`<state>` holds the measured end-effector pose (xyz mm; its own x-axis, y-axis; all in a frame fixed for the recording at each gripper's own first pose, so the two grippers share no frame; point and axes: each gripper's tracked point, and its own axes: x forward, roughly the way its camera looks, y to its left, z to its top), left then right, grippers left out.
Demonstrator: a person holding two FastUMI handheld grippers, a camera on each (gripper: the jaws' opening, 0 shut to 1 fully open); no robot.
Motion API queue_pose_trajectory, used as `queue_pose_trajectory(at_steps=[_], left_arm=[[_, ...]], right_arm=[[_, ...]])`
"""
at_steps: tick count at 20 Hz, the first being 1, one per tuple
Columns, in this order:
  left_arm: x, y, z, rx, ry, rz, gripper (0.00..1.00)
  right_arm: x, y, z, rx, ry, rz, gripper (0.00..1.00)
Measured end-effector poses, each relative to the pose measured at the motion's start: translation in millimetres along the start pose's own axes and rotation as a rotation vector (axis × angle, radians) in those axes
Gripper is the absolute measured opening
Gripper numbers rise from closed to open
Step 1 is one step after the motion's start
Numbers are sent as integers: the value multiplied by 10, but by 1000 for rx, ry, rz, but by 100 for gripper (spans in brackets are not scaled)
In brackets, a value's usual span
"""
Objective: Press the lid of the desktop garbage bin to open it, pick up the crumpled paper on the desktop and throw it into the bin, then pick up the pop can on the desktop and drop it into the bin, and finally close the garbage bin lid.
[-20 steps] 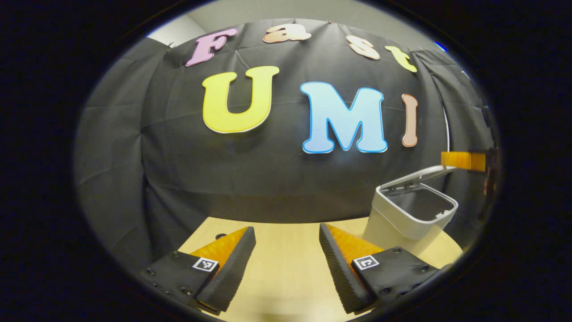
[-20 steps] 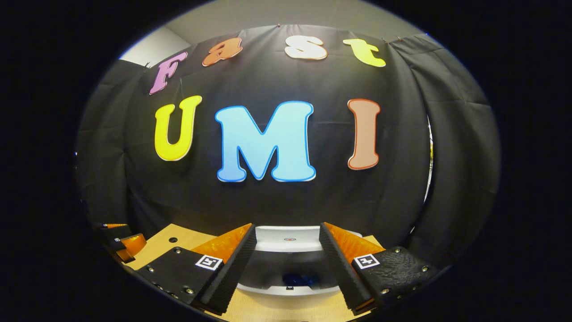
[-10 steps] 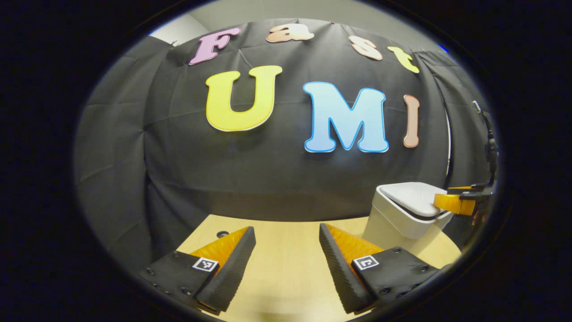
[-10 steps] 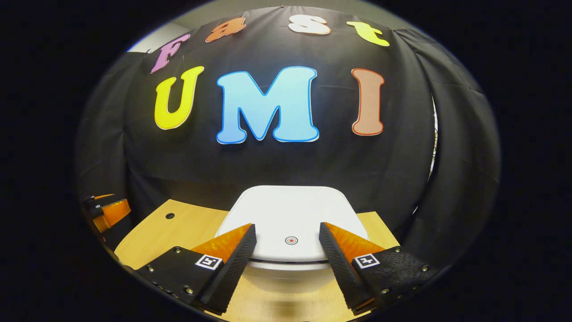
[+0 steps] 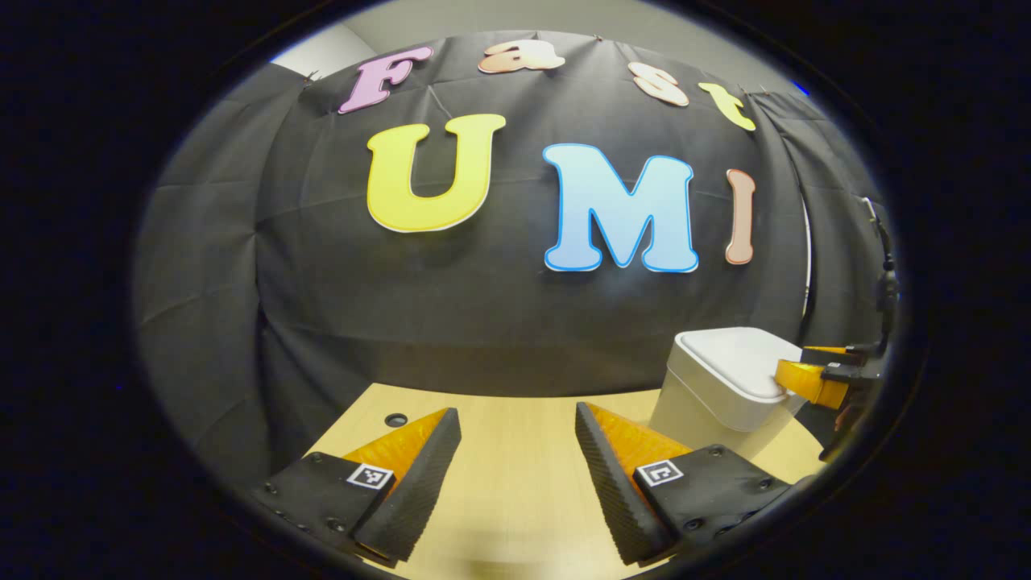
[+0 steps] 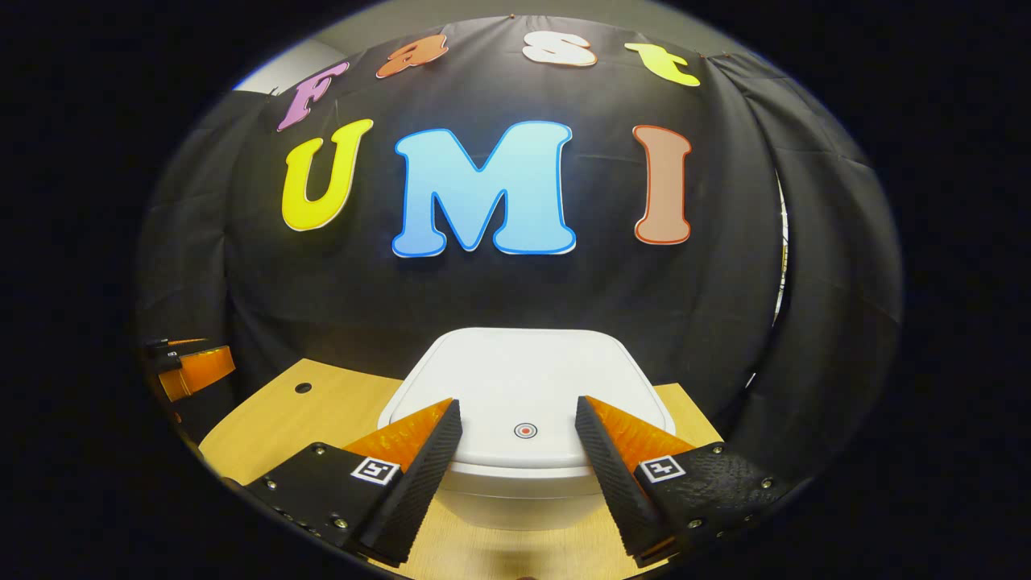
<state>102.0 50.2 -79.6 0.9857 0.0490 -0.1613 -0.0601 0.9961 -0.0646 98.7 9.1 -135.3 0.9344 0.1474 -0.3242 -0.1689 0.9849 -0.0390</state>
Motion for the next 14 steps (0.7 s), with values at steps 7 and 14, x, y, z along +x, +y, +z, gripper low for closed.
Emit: queue_pose_trajectory(at_steps=[7, 14], left_arm=[[-13, -9, 4, 0, -2, -5, 94], [-97, 65, 131, 13, -35, 8, 94]], right_arm=[[-8, 0, -9, 0, -44, -5, 93], [3, 7, 74, 9, -30, -4, 92]])
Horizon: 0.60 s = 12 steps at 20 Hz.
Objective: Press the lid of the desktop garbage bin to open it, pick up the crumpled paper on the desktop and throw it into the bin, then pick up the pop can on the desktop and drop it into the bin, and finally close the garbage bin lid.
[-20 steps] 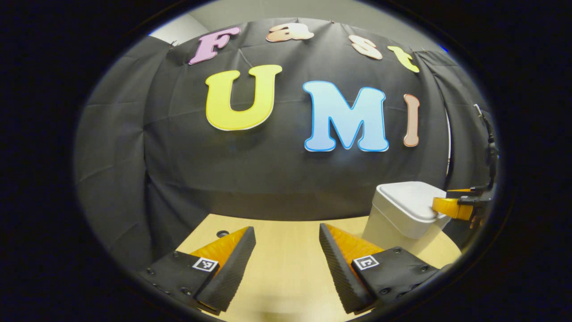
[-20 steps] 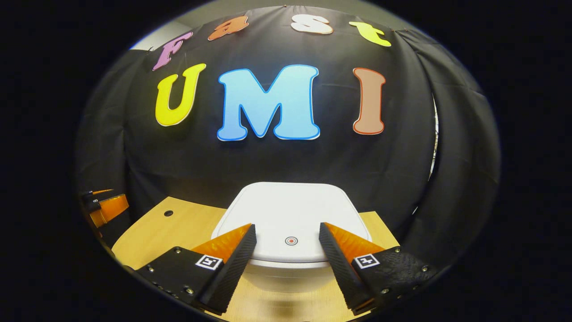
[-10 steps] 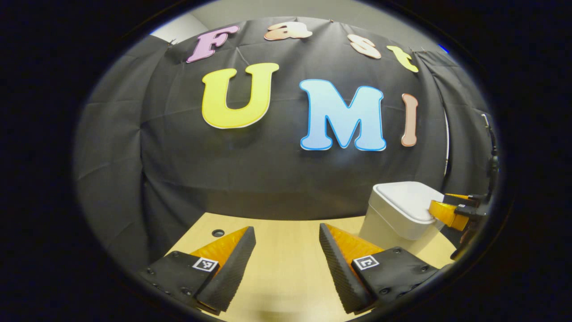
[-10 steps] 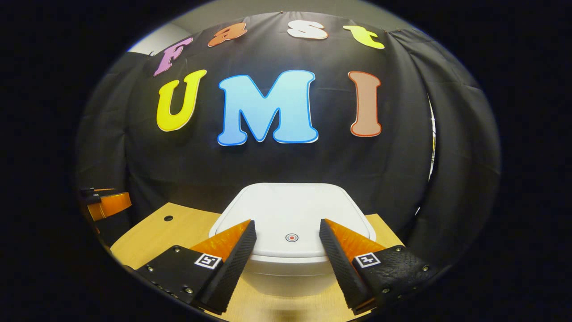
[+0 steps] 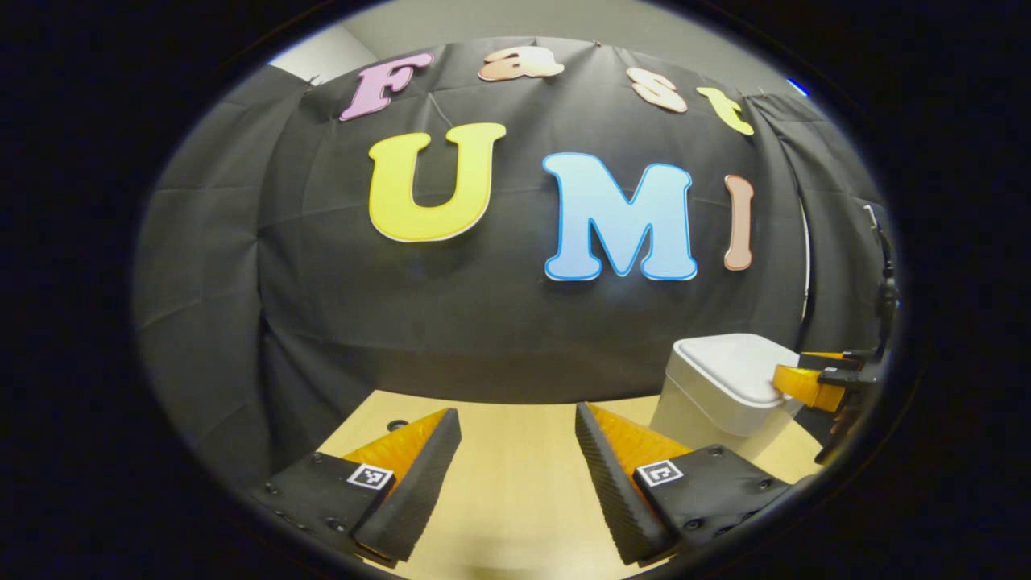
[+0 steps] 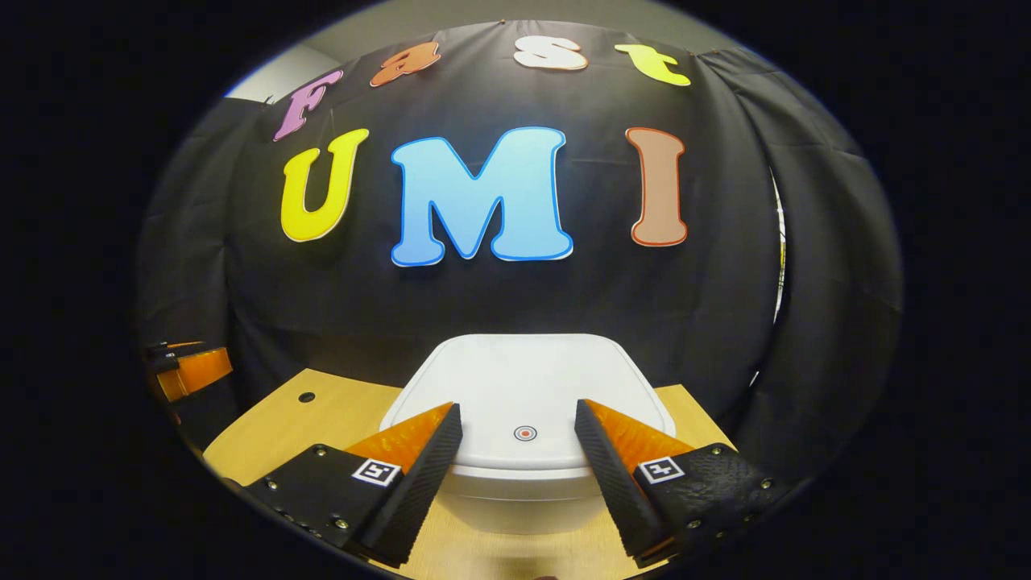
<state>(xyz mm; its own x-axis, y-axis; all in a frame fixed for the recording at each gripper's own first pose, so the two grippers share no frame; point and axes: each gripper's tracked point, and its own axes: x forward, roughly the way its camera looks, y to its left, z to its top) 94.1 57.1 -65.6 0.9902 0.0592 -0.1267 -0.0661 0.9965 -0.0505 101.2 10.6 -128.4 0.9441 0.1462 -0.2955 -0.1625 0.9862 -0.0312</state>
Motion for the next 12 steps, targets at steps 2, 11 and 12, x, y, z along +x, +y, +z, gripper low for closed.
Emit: queue_pose_trajectory(at_steps=[2, 11, 12], left_arm=[[-12, 7, 31, -1, -4, 1, 94], [-438, -172, 747, -21, -139, -34, 90], [-501, -229, 804, -16, -148, -43, 92]], right_arm=[[-29, -5, 13, -3, 2, -6, 92], [-801, 356, 981, -29, -237, 11, 92], [-910, 413, 1041, -32, -254, 17, 91]])
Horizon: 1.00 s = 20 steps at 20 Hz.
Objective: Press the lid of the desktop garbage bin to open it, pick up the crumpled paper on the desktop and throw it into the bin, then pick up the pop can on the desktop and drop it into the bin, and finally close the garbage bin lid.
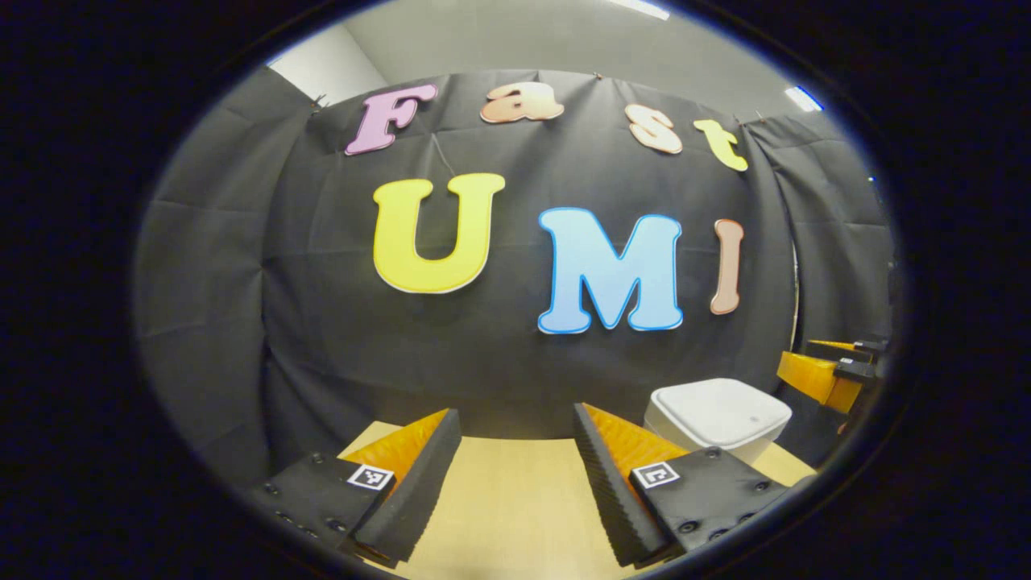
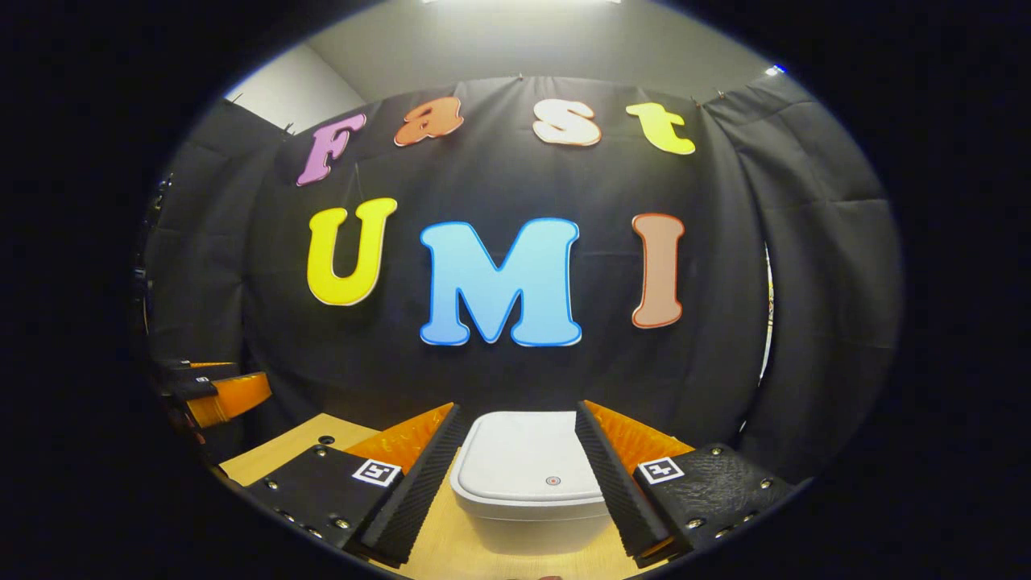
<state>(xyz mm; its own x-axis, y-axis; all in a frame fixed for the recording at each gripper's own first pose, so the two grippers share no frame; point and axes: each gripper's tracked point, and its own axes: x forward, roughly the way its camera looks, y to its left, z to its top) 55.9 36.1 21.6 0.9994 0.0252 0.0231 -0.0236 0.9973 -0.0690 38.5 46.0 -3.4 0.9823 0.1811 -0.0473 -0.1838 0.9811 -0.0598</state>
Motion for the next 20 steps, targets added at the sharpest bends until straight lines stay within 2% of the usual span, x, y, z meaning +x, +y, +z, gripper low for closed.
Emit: queue_pose_trajectory(at_steps=[1, 5, 7, 10, 15, 20], left_arm=[[-49, -66, 52, 6, -9, -14, 89], [-302, -483, 234, 49, -34, -90, 90], [-398, -740, 259, 39, -27, -141, 90], [-511, -1035, 279, 29, -32, -160, 89], [-663, -1874, 281, 30, -56, -137, 89], [-629, -2974, 37, 20, -71, -92, 89]], right_arm=[[-100, 48, 67, 1, -12, 3, 91], [-463, 126, 296, 37, -56, -22, 92], [-629, 75, 312, 29, -58, -33, 92], [-812, -79, 351, 0, -78, -23, 91], [-967, -803, 356, -1, -104, 9, 92], [-1044, -1917, 184, -32, -113, 33, 92]])
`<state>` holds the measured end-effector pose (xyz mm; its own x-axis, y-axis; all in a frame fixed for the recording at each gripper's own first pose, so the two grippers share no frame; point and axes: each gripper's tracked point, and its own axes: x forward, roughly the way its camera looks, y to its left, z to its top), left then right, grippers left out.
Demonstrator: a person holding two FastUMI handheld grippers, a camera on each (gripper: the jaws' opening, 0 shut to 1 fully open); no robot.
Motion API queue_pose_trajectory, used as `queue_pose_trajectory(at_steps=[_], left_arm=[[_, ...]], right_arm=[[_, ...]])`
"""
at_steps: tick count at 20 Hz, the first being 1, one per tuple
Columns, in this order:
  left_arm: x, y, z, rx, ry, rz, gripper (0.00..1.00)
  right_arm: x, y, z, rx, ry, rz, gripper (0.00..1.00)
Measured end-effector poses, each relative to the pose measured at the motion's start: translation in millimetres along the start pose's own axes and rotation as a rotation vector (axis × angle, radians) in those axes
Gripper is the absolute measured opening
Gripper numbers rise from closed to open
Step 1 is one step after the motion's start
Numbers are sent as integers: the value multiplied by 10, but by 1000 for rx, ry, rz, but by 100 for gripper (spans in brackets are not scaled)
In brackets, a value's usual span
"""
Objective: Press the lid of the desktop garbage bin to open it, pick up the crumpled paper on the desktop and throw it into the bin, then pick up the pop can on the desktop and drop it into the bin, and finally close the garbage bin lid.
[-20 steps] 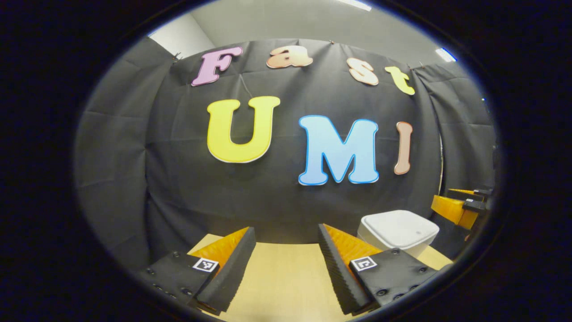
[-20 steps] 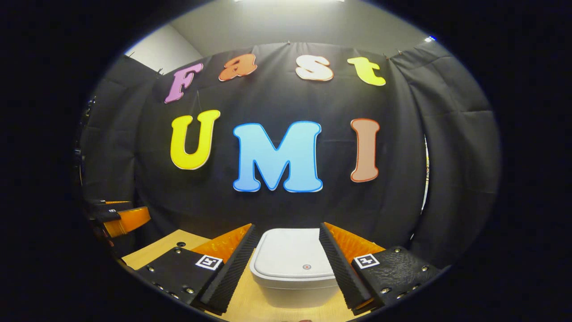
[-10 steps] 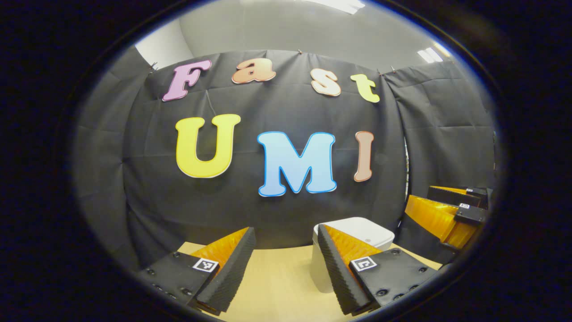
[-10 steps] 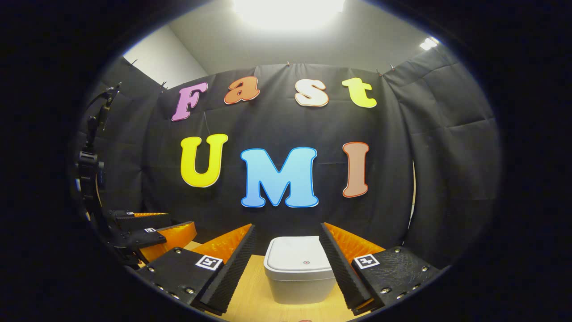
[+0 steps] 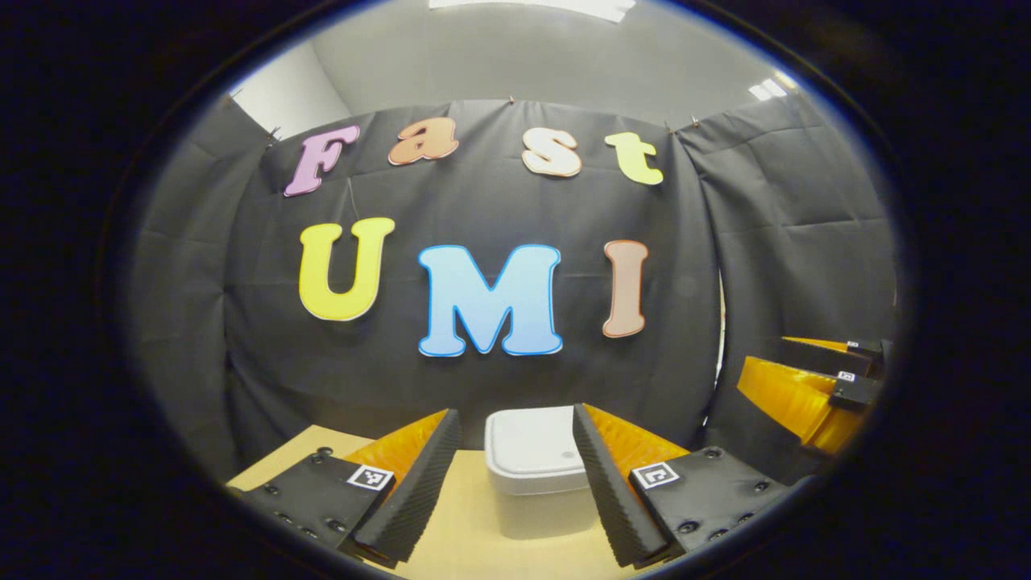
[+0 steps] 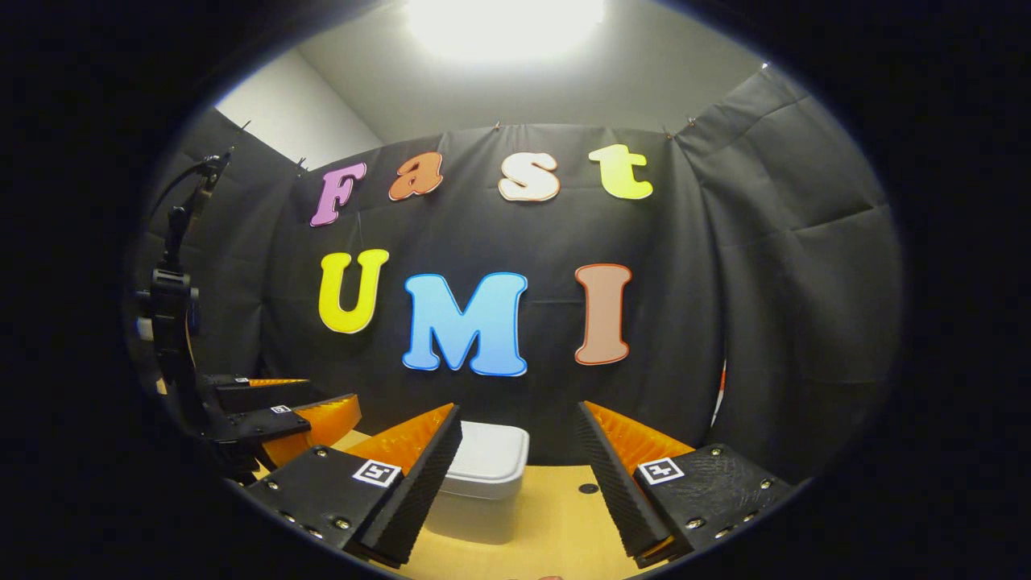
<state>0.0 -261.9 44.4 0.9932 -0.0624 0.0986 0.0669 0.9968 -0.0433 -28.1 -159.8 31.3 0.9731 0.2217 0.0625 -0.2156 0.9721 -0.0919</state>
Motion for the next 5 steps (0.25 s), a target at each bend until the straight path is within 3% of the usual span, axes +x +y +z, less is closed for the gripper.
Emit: queue_pose_trajectory(at_steps=[5], left_arm=[[316, -1161, -680, 12, 19, -23, 89]], right_arm=[[-26, -1185, -650, -24, -18, -74, 92]])
